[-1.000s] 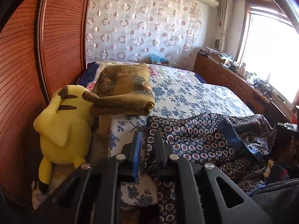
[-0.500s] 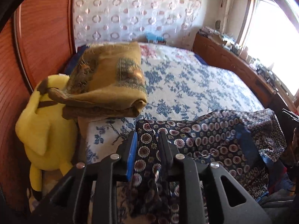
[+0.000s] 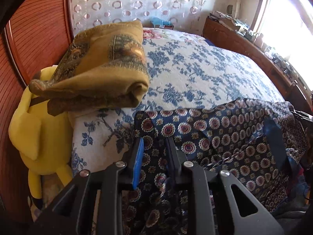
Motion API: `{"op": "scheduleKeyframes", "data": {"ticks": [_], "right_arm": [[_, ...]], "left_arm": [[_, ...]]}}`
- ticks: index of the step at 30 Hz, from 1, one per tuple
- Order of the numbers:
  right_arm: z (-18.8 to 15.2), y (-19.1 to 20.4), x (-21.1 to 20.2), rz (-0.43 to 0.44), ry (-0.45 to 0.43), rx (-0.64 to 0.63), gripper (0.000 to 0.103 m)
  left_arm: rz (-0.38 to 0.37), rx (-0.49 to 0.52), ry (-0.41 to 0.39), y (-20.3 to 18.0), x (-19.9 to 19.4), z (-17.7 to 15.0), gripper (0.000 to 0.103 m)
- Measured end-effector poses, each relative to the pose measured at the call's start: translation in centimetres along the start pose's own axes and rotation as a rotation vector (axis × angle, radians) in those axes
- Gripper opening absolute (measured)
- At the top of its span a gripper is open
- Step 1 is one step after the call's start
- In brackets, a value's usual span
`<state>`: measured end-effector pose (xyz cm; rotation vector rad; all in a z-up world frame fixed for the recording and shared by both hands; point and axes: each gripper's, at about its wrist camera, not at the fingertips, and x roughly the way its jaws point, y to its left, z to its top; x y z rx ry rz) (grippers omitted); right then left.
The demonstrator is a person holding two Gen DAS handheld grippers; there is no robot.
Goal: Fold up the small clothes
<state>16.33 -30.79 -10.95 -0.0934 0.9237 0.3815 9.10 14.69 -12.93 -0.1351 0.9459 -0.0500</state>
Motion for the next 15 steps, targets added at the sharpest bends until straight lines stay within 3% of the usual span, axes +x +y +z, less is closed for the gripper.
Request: {"op": "scheduleKeyframes", "data": {"ticks": [9, 11, 12, 13, 15], "right_arm": [[-0.8, 1.9, 0.6, 0.032, 0.025, -0.068, 0.056], [-0.8, 2.6, 0.7, 0.031, 0.028, -0.097, 0.04], [-0.7, 3.0, 0.7, 0.044, 0.031, -0.111, 0.024], [-0.7, 3.3, 0.8, 0.065, 0.036, -0.119, 0.011], [-0.8, 4.0, 0.7, 0.077, 0.035, -0.145, 0.005]], "left_arm": [[0.01, 0.014, 0.012, -0.1, 0.6, -0.2, 0.02], [0.0, 0.037, 0.011, -0.5, 0.6, -0.1, 0.02], [-0.01, 0.043, 0.01, -0.8, 0.7, 0.0, 0.016], [-0.032, 0.052, 0.008, -1.1, 0.7, 0.1, 0.003], [-0.066, 0.062, 0.0, -1.6, 0.4, 0.1, 0.0]]}}
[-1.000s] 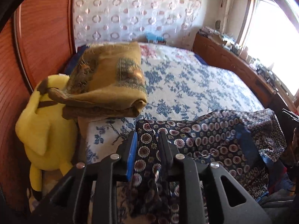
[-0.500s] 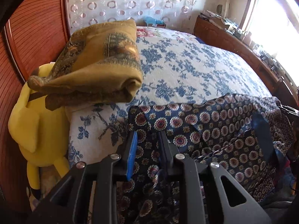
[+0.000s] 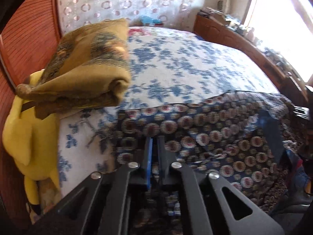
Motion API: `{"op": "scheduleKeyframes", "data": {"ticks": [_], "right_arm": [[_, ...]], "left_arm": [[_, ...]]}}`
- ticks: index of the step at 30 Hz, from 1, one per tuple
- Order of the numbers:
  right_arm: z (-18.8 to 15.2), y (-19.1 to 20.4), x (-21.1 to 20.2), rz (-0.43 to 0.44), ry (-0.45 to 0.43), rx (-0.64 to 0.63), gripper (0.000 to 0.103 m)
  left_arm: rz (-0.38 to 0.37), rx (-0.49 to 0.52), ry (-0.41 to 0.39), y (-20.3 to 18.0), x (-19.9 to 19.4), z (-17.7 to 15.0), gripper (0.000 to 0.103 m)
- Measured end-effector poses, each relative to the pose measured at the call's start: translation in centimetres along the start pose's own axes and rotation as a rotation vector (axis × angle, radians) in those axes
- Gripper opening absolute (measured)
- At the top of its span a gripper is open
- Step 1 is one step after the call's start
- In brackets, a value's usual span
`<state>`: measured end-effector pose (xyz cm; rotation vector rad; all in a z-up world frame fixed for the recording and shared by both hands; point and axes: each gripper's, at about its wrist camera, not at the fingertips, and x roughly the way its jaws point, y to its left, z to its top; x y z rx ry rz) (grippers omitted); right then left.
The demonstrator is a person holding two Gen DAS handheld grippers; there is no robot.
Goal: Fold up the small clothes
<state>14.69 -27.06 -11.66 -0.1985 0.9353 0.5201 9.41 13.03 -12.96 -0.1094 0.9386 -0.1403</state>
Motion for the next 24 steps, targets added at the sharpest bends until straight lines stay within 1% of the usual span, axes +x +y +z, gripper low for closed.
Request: {"op": "scheduleKeyframes", "data": {"ticks": [3, 5, 6, 9, 10, 11, 12, 13, 14, 16, 17, 19, 21, 24], "right_arm": [[0.0, 0.8, -0.8, -0.014, -0.036, -0.023, 0.002], [0.4, 1.0, -2.2, -0.026, -0.086, -0.022, 0.002], [0.8, 1.1, -3.4, -0.032, -0.126, -0.017, 0.002], [2.1, 1.2, -6.0, -0.048, -0.206, -0.016, 0.002], [2.7, 1.4, -7.0, -0.051, -0.235, -0.02, 0.002], [3.4, 1.6, -7.6, -0.042, -0.244, -0.031, 0.002], [3.9, 2.0, -8.1, -0.043, -0.254, -0.052, 0.002], [4.4, 2.3, -8.3, -0.055, -0.258, -0.075, 0.002], [4.7, 2.6, -8.1, -0.06, -0.243, -0.092, 0.002], [4.7, 2.8, -7.3, -0.064, -0.221, -0.102, 0.002], [4.4, 2.8, -6.9, -0.064, -0.209, -0.103, 0.002], [3.7, 2.6, -5.9, -0.07, -0.185, -0.092, 0.002], [3.1, 2.0, -5.2, -0.067, -0.172, -0.072, 0.002], [2.7, 1.2, -4.6, -0.07, -0.156, -0.05, 0.002]], "left_arm": [[0.011, 0.021, -0.052, -1.0, -1.3, 0.3, 0.0], [0.008, 0.019, -0.109, -1.5, -3.0, 0.8, 0.0], [0.008, 0.02, -0.136, -1.7, -3.8, 1.2, 0.0], [0.009, 0.025, -0.225, -2.2, -6.7, 2.8, 0.0], [-0.005, 0.04, -0.234, -2.5, -7.4, 3.3, 0.0], [-0.001, 0.058, -0.24, -2.6, -7.8, 3.9, 0.0], [0.021, 0.066, -0.249, -2.7, -8.1, 4.2, 0.0], [0.048, 0.063, -0.247, -2.3, -8.1, 4.5, 0.0], [0.051, 0.056, -0.234, -1.7, -7.8, 4.7, 0.0], [0.02, 0.032, -0.183, -0.5, -6.7, 4.6, 0.0], [0.026, 0.019, -0.167, 0.0, -6.2, 4.4, 0.0], [0.072, 0.006, -0.125, 0.7, -5.0, 3.6, 0.01], [0.094, -0.008, -0.087, 1.2, -3.9, 2.9, 0.012], [0.099, -0.017, -0.016, 1.9, -1.8, 1.9, 0.015]]}}
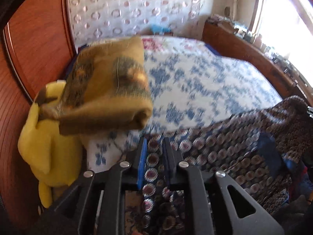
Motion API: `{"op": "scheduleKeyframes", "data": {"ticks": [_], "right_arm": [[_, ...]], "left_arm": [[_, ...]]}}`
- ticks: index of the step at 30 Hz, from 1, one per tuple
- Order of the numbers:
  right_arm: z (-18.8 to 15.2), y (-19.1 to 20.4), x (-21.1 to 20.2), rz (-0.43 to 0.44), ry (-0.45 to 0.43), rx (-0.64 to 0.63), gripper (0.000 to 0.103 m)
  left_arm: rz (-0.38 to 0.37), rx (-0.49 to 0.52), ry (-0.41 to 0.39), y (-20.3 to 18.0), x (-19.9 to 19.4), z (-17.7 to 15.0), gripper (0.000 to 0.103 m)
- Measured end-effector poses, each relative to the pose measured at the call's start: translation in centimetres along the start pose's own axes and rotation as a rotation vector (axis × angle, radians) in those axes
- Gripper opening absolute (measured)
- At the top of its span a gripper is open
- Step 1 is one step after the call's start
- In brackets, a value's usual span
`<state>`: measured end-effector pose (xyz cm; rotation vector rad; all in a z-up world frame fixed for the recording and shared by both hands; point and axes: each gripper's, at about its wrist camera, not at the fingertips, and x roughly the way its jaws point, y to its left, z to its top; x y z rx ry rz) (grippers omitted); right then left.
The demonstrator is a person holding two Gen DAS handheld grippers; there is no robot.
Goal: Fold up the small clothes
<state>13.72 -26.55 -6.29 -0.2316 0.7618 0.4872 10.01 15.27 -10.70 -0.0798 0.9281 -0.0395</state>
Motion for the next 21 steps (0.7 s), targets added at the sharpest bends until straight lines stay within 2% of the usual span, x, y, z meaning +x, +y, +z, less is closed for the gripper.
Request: {"op": "scheduleKeyframes", "data": {"ticks": [3, 7, 13, 21], "right_arm": [[-0.2, -0.3, 0.4, -0.006, 0.012, 0.003, 0.002], [-0.3, -0.2, 0.4, -0.012, 0.015, -0.005, 0.002], [-0.7, 0.1, 1.1, -0.013, 0.028, -0.008, 0.002], [-1.6, -0.4, 2.2, -0.017, 0.055, 0.005, 0.002]], "left_arm": [[0.032, 0.004, 0.053, 0.1, 1.4, -0.9, 0.017], [0.028, 0.0, 0.101, 0.1, 2.8, -1.7, 0.02], [0.025, -0.019, 0.085, 0.7, 3.1, -1.5, 0.028], [0.026, 0.024, 0.103, 0.0, 4.0, 0.3, 0.03]]}}
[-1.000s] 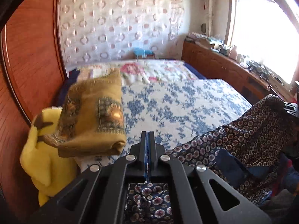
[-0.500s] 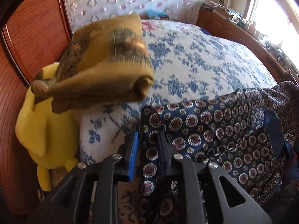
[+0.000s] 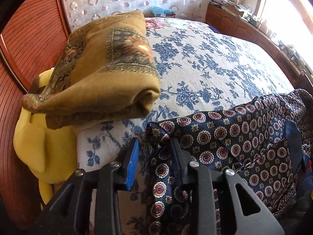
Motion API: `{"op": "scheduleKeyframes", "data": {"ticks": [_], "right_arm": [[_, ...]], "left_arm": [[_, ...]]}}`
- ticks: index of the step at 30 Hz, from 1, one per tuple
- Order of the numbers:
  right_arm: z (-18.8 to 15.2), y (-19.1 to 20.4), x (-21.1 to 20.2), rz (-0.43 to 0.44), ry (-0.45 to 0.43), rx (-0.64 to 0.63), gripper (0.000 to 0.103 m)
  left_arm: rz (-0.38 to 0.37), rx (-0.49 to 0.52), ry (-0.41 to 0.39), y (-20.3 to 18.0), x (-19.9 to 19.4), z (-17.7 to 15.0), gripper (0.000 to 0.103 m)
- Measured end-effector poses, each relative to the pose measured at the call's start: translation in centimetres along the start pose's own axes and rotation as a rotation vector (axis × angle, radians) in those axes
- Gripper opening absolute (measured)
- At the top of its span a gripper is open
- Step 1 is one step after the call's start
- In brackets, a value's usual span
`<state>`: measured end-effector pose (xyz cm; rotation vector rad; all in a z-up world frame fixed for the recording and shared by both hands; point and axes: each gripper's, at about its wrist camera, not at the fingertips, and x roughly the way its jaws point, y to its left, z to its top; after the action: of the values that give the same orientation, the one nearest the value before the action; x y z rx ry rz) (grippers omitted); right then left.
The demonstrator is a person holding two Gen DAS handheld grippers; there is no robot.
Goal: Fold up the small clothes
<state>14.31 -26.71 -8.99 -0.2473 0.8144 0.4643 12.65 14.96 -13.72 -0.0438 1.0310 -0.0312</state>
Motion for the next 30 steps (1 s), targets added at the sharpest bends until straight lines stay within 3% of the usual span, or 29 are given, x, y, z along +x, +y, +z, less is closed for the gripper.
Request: {"op": "scheduleKeyframes", "data": {"ticks": [4, 5, 7, 8, 12, 16, 20, 25, 30], "right_arm": [[-0.4, -0.2, 0.2, 0.002, 0.005, 0.006, 0.002], [-0.6, -0.3, 0.2, 0.001, 0.006, 0.007, 0.002], [-0.6, -0.4, 0.3, 0.002, 0.007, 0.01, 0.002], [-0.6, -0.4, 0.3, 0.002, 0.006, 0.012, 0.002], [-0.4, -0.5, -0.2, -0.008, -0.028, 0.023, 0.002], [0.8, -0.2, -2.0, -0.039, -0.084, 0.01, 0.002], [3.8, -0.2, -5.6, -0.061, -0.183, -0.016, 0.001], [10.4, -1.0, -9.0, -0.125, -0.297, -0.069, 0.001], [16.7, -2.6, -8.0, -0.221, -0.323, -0.094, 0.001]], "left_arm": [[-0.037, 0.026, -0.022, -0.5, 0.1, 0.1, 0.029], [-0.051, 0.025, -0.027, -0.5, 0.0, 0.1, 0.025], [-0.096, 0.027, -0.036, -0.5, 0.0, 0.1, 0.005], [-0.105, 0.03, -0.045, -0.5, -0.2, 0.0, 0.002], [-0.089, 0.006, -0.118, -0.7, -1.9, -0.2, 0.0], [-0.077, -0.022, -0.245, -1.5, -5.6, 1.0, 0.0], [-0.087, -0.015, -0.362, -2.4, -9.6, 3.6, 0.0], [-0.066, -0.026, -0.47, -1.8, -12.9, 8.6, 0.0], [0.052, -0.06, -0.531, 0.1, -12.9, 14.0, 0.0]]}}
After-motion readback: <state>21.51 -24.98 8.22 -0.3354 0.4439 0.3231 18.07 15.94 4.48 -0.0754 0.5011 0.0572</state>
